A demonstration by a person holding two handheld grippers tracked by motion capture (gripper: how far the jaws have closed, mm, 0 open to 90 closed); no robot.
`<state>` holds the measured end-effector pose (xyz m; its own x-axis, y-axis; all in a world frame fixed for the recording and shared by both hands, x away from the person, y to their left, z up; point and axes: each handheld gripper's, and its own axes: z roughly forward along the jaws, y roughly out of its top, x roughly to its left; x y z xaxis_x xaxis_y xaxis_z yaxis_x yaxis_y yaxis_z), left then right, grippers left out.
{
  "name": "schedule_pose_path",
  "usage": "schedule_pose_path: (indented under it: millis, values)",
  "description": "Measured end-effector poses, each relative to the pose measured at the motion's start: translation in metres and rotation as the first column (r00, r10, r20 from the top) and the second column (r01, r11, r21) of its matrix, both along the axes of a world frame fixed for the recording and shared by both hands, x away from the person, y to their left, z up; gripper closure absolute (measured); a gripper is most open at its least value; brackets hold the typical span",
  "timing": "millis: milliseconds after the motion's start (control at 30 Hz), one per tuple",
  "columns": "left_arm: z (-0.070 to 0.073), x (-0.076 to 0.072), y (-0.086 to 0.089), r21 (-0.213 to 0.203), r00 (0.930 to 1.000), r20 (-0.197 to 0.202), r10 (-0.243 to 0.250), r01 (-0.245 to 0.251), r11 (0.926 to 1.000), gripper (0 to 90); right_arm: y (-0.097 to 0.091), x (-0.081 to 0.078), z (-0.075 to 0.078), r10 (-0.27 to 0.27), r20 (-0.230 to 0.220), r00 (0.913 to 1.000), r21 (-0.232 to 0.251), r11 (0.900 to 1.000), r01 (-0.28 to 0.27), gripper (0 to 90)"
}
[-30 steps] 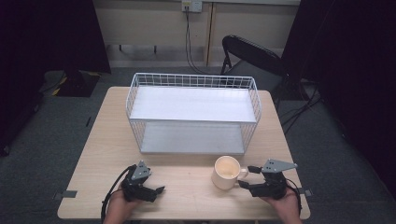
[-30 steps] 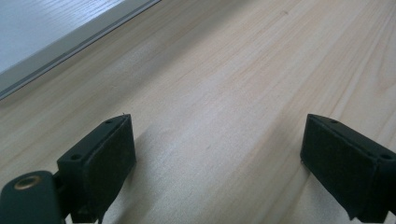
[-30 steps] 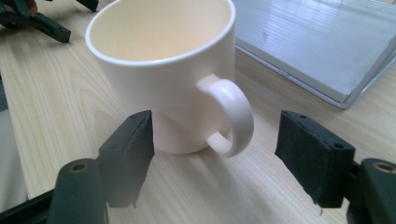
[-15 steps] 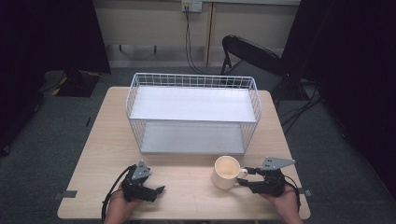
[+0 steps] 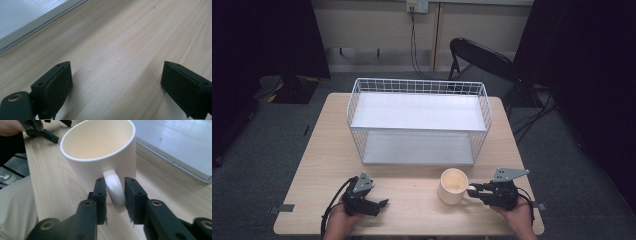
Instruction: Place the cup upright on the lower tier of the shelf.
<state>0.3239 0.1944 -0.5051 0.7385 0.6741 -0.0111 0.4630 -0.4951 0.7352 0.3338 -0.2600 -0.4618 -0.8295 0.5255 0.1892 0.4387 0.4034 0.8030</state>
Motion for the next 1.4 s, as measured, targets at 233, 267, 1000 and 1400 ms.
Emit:
schedule_pose_path:
  millis: [233, 267, 1000, 1400]
  values:
    - [0.0, 0.0, 0.0, 0.001, 1.0, 0.0, 0.0, 0.0, 1.0, 9.9, 0.006, -0.003, 0.002, 0.026, 0.014, 0.9996, -0.025, 0.9993, -0.026, 76.0]
    - [0.0, 0.0, 0.0, 0.002, 1.0, 0.0, 0.001, -0.001, 1.0, 9.9, 0.007, -0.004, 0.002, 0.027, 0.02, 0.9994, -0.034, 0.999, -0.027, 76.7]
    - [0.0, 0.0, 0.0, 0.001, 1.0, 0.0, 0.001, -0.001, 1.0, 9.9, 0.011, -0.009, 0.008, -0.036, 0.07, 0.9969, -0.052, 0.9979, 0.039, 66.1]
    - [0.0, 0.0, 0.0, 0.003, 1.0, 0.001, 0.004, -0.004, 1.0, 9.9, 0.014, -0.007, 0.009, -0.021, 0.052, 0.9984, -0.035, 0.9991, 0.023, 78.2]
